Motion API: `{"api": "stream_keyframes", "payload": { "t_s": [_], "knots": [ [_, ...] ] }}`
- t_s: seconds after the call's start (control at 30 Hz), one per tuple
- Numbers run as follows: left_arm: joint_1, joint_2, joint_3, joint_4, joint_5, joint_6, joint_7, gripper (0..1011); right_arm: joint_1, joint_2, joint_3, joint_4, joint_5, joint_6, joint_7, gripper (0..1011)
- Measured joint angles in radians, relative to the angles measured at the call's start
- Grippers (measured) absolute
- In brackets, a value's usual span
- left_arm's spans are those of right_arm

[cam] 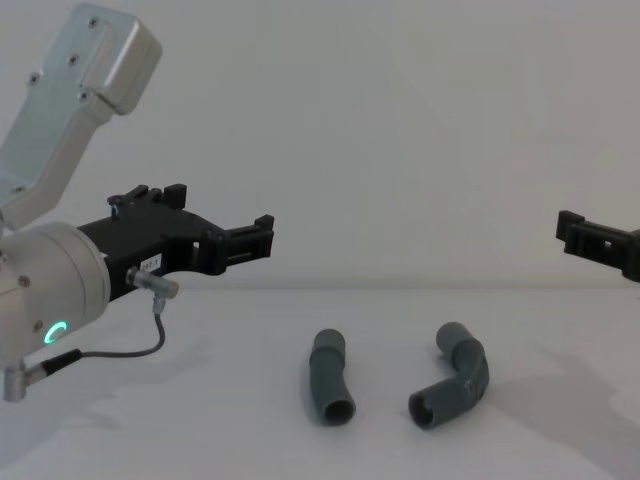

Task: Use both hands to pick up one end of the pipe from the table, align the ends, and insert them.

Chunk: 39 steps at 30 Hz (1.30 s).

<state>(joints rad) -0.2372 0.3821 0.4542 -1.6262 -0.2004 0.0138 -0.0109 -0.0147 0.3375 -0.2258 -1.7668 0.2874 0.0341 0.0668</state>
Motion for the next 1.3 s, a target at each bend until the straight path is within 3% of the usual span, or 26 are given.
{"api": "stream_keyframes", "payload": {
  "t_s": [0.33, 0.6, 0.87, 1.3],
  "knots": [
    [0.0, 0.0, 0.0, 0.0, 0.0, 0.0, 0.0, 1000, 0.001, 0.0, 0.0, 0.0, 0.0, 0.001, 0.0, 996],
    [-0.009, -0.003, -0.004, -0.002, -0.003, 0.034, -0.006, 1000, 0.026, -0.003, -0.005, -0.001, -0.001, 0.041, 0.009, 996],
    [-0.023, -0.02, -0.017, -0.016, -0.026, 0.14, -0.004, 1000, 0.072, -0.009, -0.019, 0.0, 0.007, 0.13, 0.029, 996],
    [-0.029, -0.044, -0.044, -0.055, -0.079, 0.349, 0.004, 1000, 0.146, -0.038, -0.044, 0.019, 0.034, 0.331, 0.043, 996]
  ]
}}
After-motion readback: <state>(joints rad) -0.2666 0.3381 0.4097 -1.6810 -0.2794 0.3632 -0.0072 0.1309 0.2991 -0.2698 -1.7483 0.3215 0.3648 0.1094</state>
